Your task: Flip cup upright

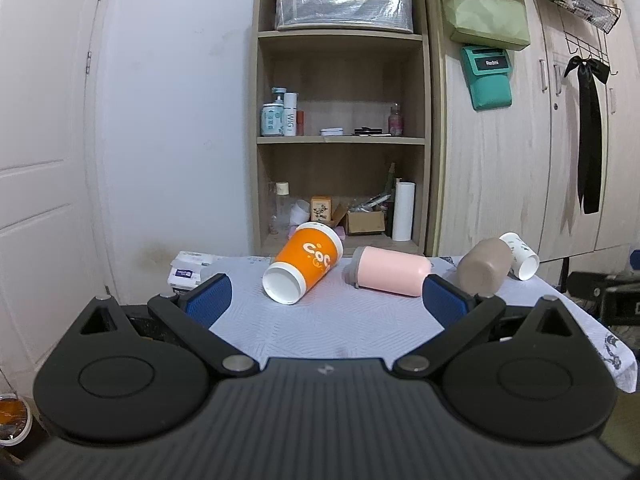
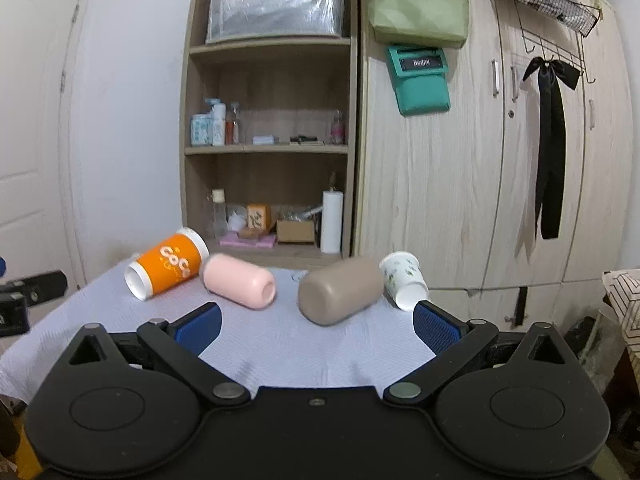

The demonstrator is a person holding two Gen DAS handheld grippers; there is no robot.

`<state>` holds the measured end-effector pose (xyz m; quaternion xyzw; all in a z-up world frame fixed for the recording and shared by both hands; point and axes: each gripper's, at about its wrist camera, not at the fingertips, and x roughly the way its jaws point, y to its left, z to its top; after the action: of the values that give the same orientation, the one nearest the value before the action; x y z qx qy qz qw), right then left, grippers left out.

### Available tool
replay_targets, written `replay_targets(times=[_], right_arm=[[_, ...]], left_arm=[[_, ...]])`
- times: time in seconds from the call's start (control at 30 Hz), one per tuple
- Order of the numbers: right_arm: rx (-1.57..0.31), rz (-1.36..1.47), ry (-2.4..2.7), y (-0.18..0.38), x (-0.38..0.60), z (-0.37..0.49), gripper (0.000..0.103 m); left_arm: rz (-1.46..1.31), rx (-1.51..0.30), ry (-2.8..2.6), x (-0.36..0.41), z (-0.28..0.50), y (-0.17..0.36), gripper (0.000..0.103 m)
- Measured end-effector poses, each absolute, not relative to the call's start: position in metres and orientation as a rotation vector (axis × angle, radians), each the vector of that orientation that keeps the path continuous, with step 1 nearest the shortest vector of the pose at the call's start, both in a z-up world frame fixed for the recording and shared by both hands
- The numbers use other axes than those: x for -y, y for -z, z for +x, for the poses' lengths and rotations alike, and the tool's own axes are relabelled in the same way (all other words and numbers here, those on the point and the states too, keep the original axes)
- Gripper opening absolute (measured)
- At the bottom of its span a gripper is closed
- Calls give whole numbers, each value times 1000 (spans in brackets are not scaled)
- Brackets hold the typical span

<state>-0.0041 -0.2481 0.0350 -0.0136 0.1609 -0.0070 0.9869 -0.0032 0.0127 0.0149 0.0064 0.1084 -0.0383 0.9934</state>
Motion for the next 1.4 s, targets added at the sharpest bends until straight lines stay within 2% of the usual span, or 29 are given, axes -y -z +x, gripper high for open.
replay_targets(times=[0.47,1.4], right_arm=[[-387,-32,52,-33,253,1,103],[-403,-63,33,-30,250,2,103]], left_arm=[[-7,-306,112,-12,8,-13,103],[16,-339,116,-8,8,-12,103]])
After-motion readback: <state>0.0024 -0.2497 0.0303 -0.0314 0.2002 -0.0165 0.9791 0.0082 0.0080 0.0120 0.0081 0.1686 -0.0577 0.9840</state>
